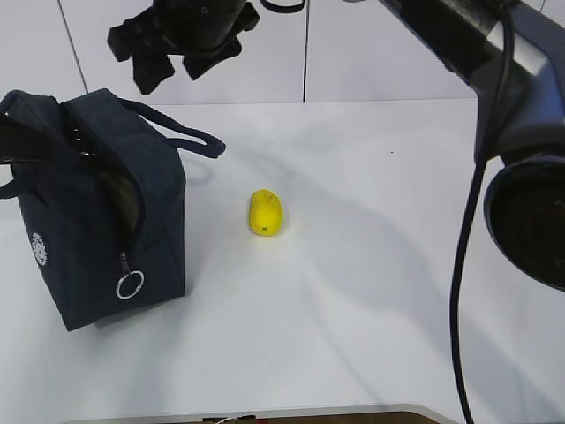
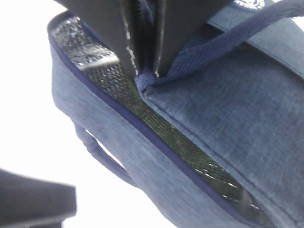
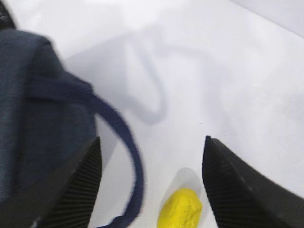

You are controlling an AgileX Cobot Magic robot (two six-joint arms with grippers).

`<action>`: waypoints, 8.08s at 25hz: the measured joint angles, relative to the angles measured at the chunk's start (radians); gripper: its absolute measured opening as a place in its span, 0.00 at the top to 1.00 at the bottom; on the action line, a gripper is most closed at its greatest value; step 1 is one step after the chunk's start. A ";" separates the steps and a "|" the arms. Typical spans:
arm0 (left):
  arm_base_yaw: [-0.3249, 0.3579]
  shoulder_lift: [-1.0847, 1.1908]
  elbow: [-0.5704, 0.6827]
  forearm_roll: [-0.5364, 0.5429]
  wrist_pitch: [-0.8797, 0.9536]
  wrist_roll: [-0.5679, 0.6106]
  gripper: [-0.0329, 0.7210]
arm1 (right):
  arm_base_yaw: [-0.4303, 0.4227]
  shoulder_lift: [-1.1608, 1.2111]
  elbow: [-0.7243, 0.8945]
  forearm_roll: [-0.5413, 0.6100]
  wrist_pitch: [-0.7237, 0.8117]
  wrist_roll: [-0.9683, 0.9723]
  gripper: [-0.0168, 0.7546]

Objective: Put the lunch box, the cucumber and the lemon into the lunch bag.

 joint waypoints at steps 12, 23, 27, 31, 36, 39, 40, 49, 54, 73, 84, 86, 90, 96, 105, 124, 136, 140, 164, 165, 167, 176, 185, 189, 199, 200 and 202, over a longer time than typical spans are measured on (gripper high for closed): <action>0.000 0.000 0.000 0.045 -0.026 0.001 0.95 | 0.000 0.000 0.052 -0.261 0.004 0.265 0.30; 0.000 -0.002 0.000 0.079 -0.018 0.002 0.95 | -0.004 -0.045 0.278 -0.287 0.002 0.327 0.30; 0.000 -0.002 0.000 0.079 -0.013 0.002 0.95 | -0.024 -0.083 0.373 -0.264 0.000 0.386 0.30; 0.000 -0.002 0.000 0.079 -0.011 0.002 0.95 | -0.058 -0.101 0.440 -0.209 0.000 0.403 0.30; 0.000 -0.002 0.000 0.079 -0.011 0.002 0.95 | -0.073 -0.103 0.448 -0.205 -0.001 0.407 0.30; 0.000 -0.002 0.000 0.077 -0.009 0.002 0.95 | -0.076 -0.100 0.448 -0.197 -0.003 0.430 0.30; 0.000 -0.002 0.000 0.075 -0.009 0.002 0.95 | -0.080 -0.099 0.448 -0.192 -0.003 0.435 0.30; 0.000 -0.002 0.000 0.073 -0.009 0.002 0.95 | -0.096 -0.042 0.448 -0.122 -0.007 0.446 0.30; 0.000 -0.002 0.000 0.069 -0.007 0.002 0.95 | -0.096 -0.019 0.448 -0.113 -0.007 0.447 0.29; 0.000 -0.002 0.000 0.043 -0.004 0.002 0.95 | -0.098 0.017 0.448 -0.115 -0.009 0.435 0.21; 0.000 -0.002 0.000 0.043 -0.004 0.002 0.95 | -0.098 0.044 0.448 -0.115 -0.009 0.435 0.22; 0.000 -0.002 0.000 0.043 -0.004 0.002 0.95 | -0.098 0.044 0.448 -0.113 -0.009 0.435 0.22; 0.000 -0.002 0.000 0.043 -0.004 0.002 0.95 | -0.098 0.045 0.448 -0.111 -0.009 0.435 0.22; 0.000 -0.002 0.000 0.043 -0.003 0.002 0.95 | -0.098 0.066 0.448 -0.111 -0.011 0.432 0.22; 0.000 -0.002 0.000 0.043 -0.001 0.002 0.95 | -0.098 0.066 0.448 -0.104 -0.011 0.430 0.33; 0.000 -0.002 0.000 0.045 -0.001 0.002 0.95 | -0.098 0.049 0.271 -0.128 -0.009 0.347 0.48; 0.000 -0.002 0.000 0.018 0.003 0.002 0.95 | -0.098 -0.067 0.132 -0.144 0.000 0.323 0.49; 0.000 -0.002 0.000 0.001 0.010 0.002 0.95 | -0.098 -0.076 0.132 -0.064 0.002 0.317 0.49; 0.000 -0.002 0.000 -0.233 0.115 0.193 0.95 | -0.048 -0.017 0.130 0.465 0.002 0.086 0.49; 0.000 -0.002 0.000 -0.233 0.116 0.193 0.95 | -0.039 -0.003 0.130 0.458 0.002 0.086 0.49; 0.000 -0.002 0.000 -0.233 0.117 0.193 0.95 | -0.024 0.015 0.130 0.424 0.002 0.086 0.49; 0.000 -0.002 0.000 -0.206 0.117 0.197 0.95 | -0.018 0.041 0.130 0.383 0.002 0.078 0.48; 0.000 -0.002 0.000 -0.185 0.115 0.197 0.95 | -0.018 0.043 0.130 0.401 0.002 0.051 0.28; 0.000 -0.002 0.000 -0.169 0.114 0.197 0.95 | -0.018 0.034 0.130 0.403 0.002 0.035 0.28; 0.000 -0.002 0.000 -0.166 0.094 0.197 0.95 | -0.018 -0.102 0.130 0.165 0.002 0.029 0.27; 0.000 -0.002 0.000 -0.166 0.093 0.197 0.95 | -0.018 -0.109 0.130 0.152 0.002 0.029 0.27; 0.000 -0.002 0.000 -0.166 0.092 0.197 0.95 | -0.018 -0.115 0.130 0.137 0.002 0.029 0.27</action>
